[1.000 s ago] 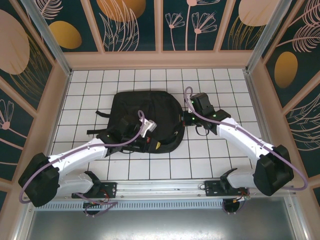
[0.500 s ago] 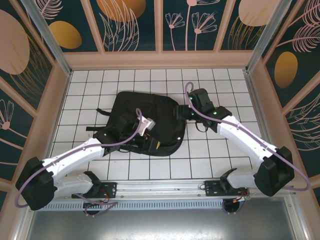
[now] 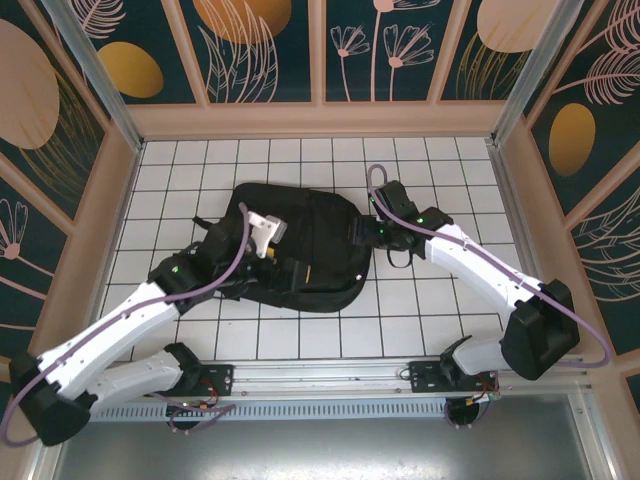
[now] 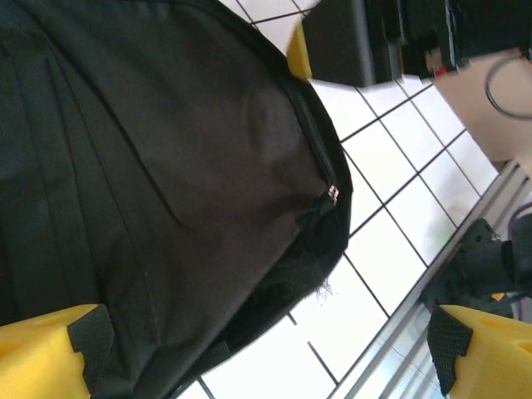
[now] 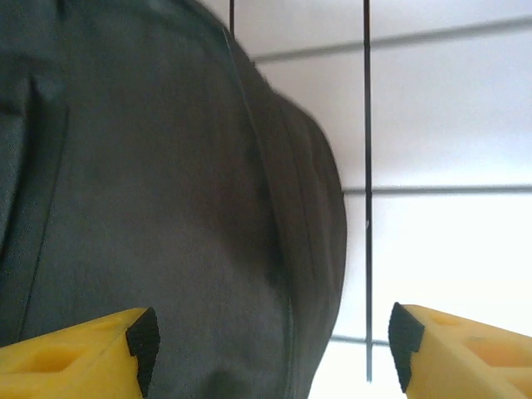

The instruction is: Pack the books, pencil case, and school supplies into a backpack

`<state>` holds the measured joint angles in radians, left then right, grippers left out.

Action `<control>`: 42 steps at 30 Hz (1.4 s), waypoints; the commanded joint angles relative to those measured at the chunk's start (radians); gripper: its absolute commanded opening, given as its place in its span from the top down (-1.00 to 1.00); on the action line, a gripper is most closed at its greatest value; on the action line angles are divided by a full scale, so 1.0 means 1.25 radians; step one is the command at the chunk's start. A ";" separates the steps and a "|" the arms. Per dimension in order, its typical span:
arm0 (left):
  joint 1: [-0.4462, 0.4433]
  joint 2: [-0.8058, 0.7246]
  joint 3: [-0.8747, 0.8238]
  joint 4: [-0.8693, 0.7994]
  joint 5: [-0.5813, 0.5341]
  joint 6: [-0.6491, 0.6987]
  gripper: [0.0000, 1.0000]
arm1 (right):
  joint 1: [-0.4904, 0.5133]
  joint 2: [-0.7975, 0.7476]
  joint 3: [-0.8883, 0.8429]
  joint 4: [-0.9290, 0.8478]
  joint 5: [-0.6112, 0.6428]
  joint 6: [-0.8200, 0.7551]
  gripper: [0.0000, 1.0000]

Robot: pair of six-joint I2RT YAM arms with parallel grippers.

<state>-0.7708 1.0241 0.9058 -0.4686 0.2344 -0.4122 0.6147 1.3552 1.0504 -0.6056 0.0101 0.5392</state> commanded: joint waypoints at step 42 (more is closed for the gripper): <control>0.084 0.342 0.267 0.019 -0.379 0.359 -0.91 | -0.022 -0.105 -0.163 0.080 -0.051 0.052 -0.23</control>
<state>-0.5716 1.4067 1.2427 -0.4339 -0.3252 -0.1154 0.5903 1.2503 0.8616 -0.5377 -0.0353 0.6613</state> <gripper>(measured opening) 0.956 0.609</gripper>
